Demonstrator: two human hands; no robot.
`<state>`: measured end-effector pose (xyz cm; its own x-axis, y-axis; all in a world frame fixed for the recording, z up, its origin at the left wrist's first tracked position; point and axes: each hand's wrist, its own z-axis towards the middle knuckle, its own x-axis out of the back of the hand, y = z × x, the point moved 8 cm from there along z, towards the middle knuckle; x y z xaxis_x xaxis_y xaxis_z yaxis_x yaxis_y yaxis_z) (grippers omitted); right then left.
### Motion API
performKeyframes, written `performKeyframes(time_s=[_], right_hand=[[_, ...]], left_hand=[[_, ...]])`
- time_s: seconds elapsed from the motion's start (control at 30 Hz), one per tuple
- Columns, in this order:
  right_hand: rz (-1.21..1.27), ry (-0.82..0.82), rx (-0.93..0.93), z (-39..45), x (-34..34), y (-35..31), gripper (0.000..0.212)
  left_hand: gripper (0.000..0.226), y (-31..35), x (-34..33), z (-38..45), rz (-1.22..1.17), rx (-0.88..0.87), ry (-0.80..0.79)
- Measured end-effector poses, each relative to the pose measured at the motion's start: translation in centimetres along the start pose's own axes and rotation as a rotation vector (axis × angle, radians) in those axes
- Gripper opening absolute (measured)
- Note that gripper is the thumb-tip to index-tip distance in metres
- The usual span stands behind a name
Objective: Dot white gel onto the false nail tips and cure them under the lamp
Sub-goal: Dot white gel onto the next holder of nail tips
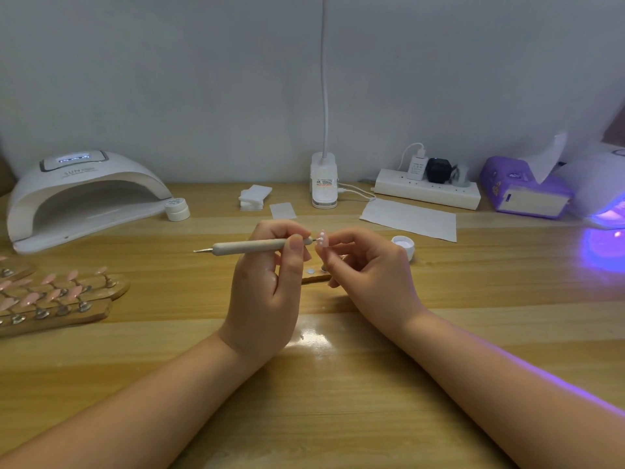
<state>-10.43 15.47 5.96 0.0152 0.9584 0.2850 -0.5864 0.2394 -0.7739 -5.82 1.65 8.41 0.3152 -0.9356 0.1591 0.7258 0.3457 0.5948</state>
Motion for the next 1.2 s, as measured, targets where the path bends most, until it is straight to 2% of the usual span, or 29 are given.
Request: performKeyframes(time_s=[1.03,1.2], right_hand=[[0.009,0.003,0.000,0.01,-0.01,0.03,0.011],[0.030,0.011,-0.019,-0.03,0.08,-0.02,0.010]], left_hand=[[0.011,0.23,-0.36,0.02,0.017,-0.004,-0.032],[0.012,0.14,0.34,0.15,0.012,-0.006,0.025]])
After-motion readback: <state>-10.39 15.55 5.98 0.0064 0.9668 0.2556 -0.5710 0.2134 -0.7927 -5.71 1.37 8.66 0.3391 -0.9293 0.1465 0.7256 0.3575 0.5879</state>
